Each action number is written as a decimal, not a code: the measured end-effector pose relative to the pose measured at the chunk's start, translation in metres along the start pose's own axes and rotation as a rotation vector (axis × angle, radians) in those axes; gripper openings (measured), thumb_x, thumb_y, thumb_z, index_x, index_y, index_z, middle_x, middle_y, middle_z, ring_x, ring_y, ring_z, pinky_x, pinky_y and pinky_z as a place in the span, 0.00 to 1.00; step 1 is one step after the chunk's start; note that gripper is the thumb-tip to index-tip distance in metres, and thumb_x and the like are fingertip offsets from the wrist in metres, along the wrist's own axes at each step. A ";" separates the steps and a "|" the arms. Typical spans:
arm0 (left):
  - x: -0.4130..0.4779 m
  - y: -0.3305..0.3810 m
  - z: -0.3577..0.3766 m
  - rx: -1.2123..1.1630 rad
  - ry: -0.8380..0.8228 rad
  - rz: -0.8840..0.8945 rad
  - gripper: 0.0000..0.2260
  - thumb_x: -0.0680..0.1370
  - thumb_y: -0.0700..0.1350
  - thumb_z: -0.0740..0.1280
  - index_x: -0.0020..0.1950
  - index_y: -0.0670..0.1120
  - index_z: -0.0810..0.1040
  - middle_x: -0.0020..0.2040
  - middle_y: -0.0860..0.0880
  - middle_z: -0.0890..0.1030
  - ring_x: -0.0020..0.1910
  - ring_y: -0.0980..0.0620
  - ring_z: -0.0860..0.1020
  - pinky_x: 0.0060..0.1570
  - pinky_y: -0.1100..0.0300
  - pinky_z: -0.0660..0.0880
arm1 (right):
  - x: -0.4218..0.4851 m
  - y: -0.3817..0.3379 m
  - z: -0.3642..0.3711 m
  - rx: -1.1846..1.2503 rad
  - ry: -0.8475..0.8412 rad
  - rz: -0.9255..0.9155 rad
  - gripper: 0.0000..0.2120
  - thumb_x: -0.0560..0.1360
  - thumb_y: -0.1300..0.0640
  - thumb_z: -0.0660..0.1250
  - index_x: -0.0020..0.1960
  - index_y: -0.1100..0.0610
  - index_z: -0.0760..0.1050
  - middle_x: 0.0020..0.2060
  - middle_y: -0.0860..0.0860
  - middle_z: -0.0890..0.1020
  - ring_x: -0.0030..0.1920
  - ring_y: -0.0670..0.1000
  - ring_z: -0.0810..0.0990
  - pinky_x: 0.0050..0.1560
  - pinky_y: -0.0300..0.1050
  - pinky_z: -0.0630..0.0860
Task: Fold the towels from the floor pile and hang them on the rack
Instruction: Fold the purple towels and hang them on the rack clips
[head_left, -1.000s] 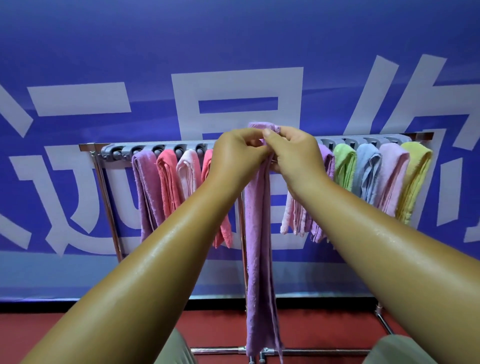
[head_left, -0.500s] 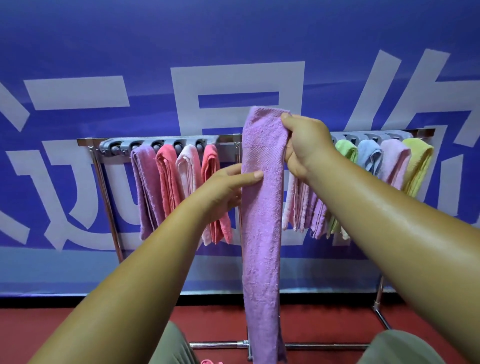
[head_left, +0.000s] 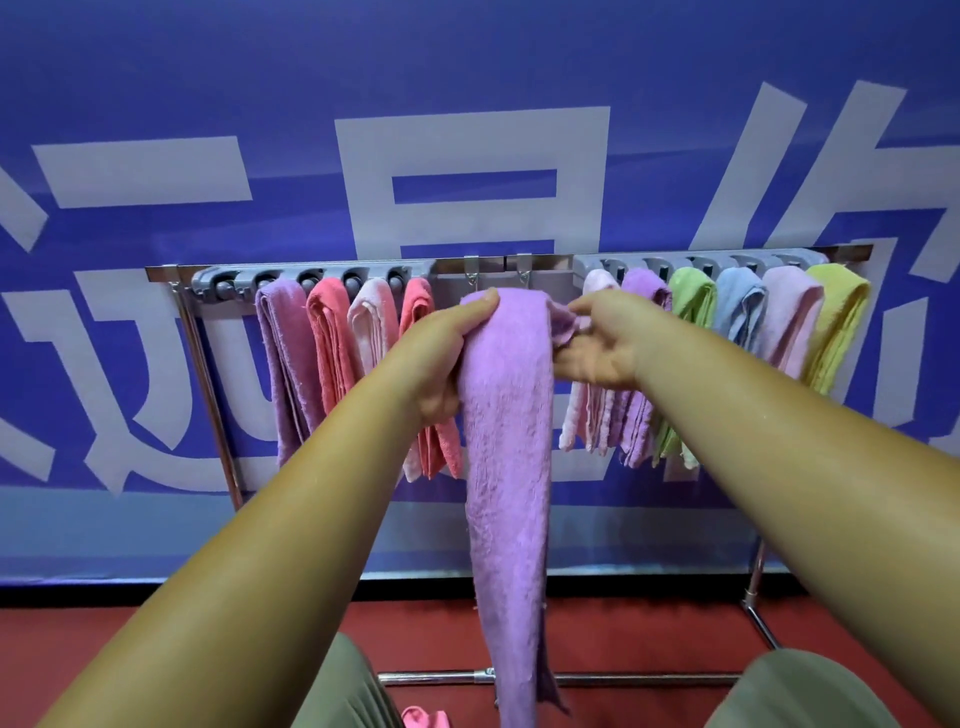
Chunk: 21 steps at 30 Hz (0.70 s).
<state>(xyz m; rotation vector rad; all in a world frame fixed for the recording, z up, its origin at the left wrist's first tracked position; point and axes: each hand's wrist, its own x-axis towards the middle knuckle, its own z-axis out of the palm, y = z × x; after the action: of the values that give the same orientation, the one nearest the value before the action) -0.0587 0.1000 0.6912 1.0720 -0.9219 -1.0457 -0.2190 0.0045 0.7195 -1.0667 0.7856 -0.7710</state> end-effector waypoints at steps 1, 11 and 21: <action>0.002 0.006 0.000 -0.045 0.017 -0.015 0.15 0.86 0.51 0.67 0.64 0.42 0.82 0.54 0.41 0.88 0.51 0.44 0.87 0.58 0.47 0.82 | 0.001 0.008 -0.002 -0.029 -0.050 0.110 0.17 0.87 0.53 0.56 0.64 0.67 0.70 0.40 0.64 0.86 0.40 0.62 0.88 0.51 0.66 0.82; 0.027 0.044 -0.039 -0.200 0.175 -0.004 0.07 0.84 0.32 0.61 0.58 0.34 0.77 0.46 0.43 0.79 0.41 0.49 0.83 0.47 0.55 0.85 | -0.005 0.063 0.009 0.069 -0.428 0.087 0.39 0.84 0.30 0.50 0.72 0.63 0.75 0.63 0.62 0.84 0.63 0.63 0.84 0.65 0.61 0.79; 0.033 0.026 -0.058 -0.290 0.265 -0.048 0.22 0.84 0.33 0.59 0.78 0.32 0.66 0.62 0.40 0.78 0.55 0.45 0.84 0.56 0.46 0.83 | 0.010 0.082 0.022 -0.038 -0.332 -0.115 0.11 0.82 0.66 0.65 0.63 0.62 0.80 0.55 0.63 0.86 0.52 0.60 0.87 0.59 0.58 0.83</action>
<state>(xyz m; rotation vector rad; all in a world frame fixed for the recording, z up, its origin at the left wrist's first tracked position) 0.0097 0.0847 0.7057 0.9638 -0.5165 -1.0122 -0.1820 0.0301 0.6469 -1.2432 0.4609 -0.6546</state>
